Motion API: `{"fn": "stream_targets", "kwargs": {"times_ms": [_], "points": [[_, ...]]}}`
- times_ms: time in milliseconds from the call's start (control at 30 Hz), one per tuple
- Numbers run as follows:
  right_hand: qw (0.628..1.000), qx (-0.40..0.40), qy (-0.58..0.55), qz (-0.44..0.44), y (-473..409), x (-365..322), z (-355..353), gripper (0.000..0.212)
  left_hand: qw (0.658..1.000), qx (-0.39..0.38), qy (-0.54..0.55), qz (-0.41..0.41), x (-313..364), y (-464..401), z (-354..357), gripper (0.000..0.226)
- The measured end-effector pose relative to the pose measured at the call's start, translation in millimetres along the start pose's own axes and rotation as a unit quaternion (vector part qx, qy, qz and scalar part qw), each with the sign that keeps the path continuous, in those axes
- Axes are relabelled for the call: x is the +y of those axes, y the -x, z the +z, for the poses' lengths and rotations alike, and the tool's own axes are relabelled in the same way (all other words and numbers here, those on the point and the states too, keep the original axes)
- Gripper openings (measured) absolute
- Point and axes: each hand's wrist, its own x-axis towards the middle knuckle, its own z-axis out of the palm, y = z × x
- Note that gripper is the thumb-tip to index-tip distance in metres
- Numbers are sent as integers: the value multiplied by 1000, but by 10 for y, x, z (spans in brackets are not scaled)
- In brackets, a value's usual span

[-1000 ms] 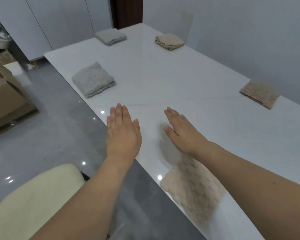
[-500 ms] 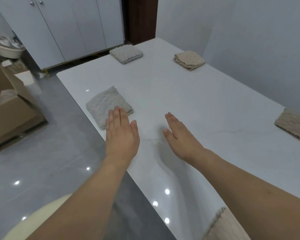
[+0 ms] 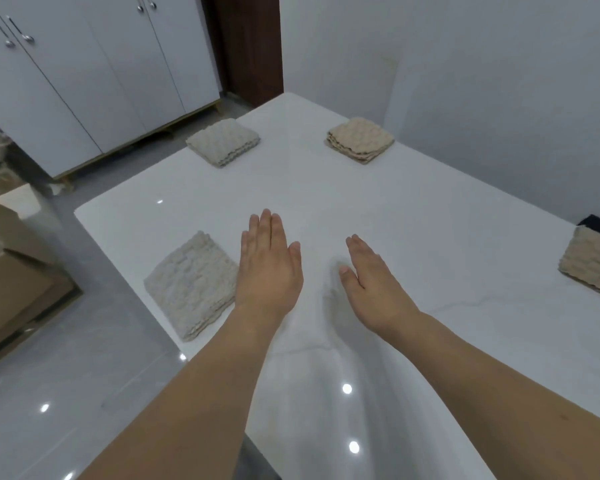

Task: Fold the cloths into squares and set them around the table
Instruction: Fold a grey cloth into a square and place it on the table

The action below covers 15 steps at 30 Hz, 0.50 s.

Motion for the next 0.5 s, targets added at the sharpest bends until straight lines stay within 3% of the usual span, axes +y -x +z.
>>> {"fn": "stream_targets", "kwargs": {"times_ms": [200, 500], "points": [[998, 35, -27, 51, -416, -220, -7, 54, 999, 3, -12, 39, -247, -553, 32, 68], [994, 50, -41, 85, -871, -469, -67, 54, 995, -51, -31, 76, -534, -1078, -85, 60]]}}
